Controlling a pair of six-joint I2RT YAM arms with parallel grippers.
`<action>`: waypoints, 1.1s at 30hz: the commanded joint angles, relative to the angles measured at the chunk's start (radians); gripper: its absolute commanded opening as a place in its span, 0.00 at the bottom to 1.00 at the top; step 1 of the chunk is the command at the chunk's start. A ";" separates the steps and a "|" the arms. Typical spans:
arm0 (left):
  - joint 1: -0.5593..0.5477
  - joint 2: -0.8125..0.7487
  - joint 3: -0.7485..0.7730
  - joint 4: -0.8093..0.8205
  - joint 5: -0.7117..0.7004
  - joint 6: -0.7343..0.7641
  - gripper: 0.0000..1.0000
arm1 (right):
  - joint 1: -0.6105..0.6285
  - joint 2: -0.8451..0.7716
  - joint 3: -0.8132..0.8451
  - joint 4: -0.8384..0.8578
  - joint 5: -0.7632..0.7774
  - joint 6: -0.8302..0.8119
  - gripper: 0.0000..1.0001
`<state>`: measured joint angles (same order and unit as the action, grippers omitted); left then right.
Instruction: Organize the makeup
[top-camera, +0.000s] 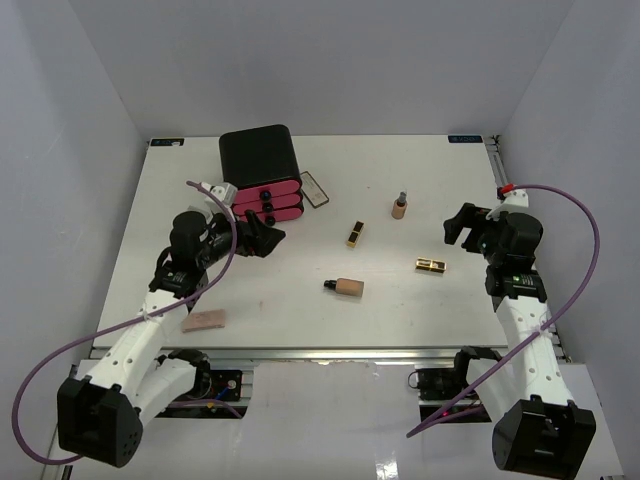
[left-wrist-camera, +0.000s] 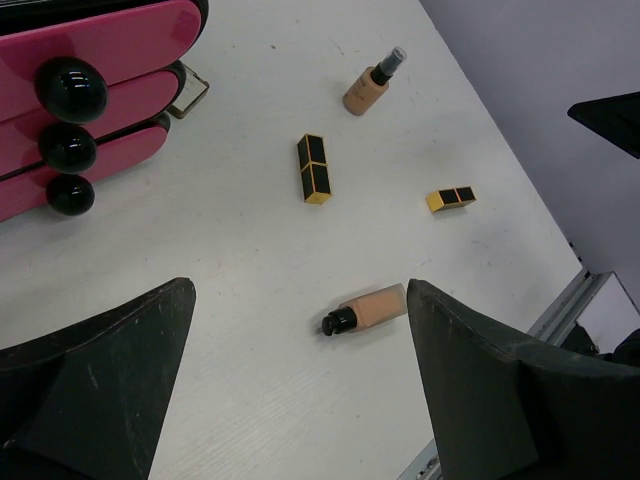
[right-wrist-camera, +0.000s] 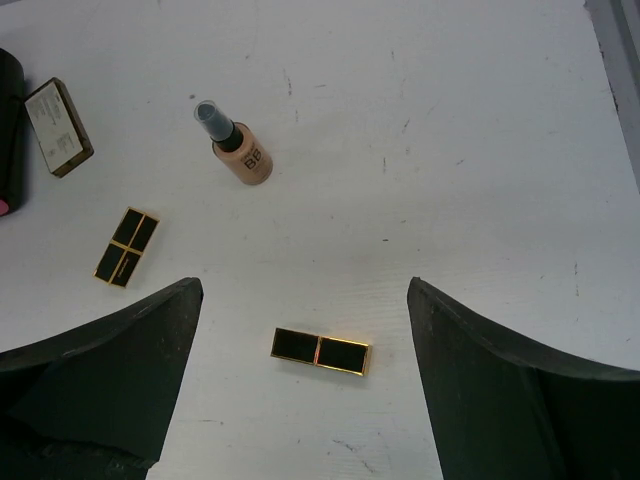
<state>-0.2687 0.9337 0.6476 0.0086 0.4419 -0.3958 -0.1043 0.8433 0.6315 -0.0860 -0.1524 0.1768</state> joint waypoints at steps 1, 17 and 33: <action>0.039 0.033 0.001 0.059 0.034 -0.123 0.98 | 0.000 -0.025 -0.003 0.041 -0.052 -0.017 0.90; 0.136 0.261 0.068 0.118 0.014 -0.457 0.98 | 0.002 -0.115 -0.112 -0.030 -0.767 -0.564 0.90; 0.135 0.487 0.253 0.101 -0.155 -0.465 0.87 | 0.002 -0.106 -0.096 -0.052 -0.787 -0.570 0.91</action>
<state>-0.1387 1.3849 0.8410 0.1073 0.3331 -0.8521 -0.1036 0.7471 0.4957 -0.1326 -0.9009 -0.3749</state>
